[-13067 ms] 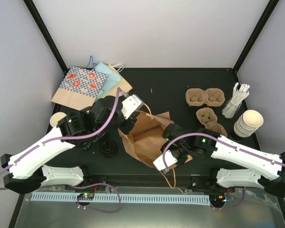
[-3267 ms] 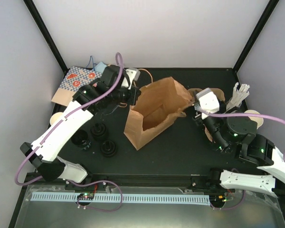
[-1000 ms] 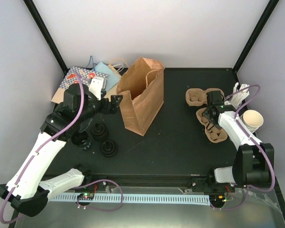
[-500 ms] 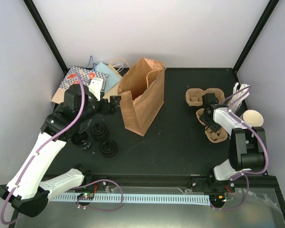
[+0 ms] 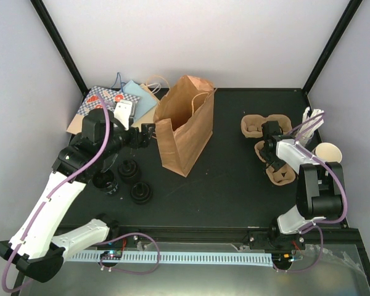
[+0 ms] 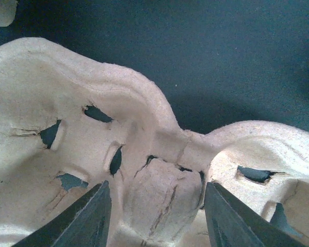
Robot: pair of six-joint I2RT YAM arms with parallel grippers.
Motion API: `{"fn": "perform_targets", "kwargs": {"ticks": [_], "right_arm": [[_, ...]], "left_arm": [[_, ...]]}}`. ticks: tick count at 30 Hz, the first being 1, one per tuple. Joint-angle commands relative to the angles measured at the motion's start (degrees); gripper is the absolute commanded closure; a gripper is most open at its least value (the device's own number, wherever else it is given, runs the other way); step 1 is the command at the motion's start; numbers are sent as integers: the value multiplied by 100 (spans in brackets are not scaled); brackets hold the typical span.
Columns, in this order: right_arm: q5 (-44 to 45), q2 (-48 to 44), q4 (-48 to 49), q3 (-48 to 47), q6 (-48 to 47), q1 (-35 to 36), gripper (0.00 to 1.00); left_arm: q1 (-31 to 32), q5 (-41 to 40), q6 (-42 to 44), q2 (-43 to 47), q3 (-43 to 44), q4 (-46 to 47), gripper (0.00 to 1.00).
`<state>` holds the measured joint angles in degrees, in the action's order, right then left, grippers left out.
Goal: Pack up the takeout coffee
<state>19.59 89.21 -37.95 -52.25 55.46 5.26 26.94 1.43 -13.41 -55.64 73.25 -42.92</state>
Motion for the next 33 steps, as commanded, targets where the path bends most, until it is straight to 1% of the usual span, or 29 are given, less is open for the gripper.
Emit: {"fn": "perform_targets", "kwargs": {"ticks": [1,7,10,13,16,20,21,22,28,33], "right_arm": [[182,74,147,68,142,-33,48],[73,156,280,230,171,-33,48],[68,179,315,267,184,-33,53],[84,175,327,284,171,-29,54],[83,156,308,294,137,-34,59],[54,90,281,352,116,-33,62],[42,43,285,379,119,-33,65],[11,-22,285,398,105,-37,66],[-411,-474,231,531,-56,-25,67],[-858,-1022,70,597,-307,32,68]], "left_arm": [[-64,-91,120,-33,53,-52,12],[-75,-79,119,-22,25,-60,12],[-75,-50,128,-32,13,-66,12],[-75,-45,136,-27,14,-80,12],[-86,-46,145,-14,12,-93,12],[-93,-69,151,25,18,-113,12],[-92,-65,153,35,22,-122,12],[-92,-60,149,42,29,-134,12],[-101,-30,138,79,31,-163,12],[-101,19,128,132,48,-174,12]]}}
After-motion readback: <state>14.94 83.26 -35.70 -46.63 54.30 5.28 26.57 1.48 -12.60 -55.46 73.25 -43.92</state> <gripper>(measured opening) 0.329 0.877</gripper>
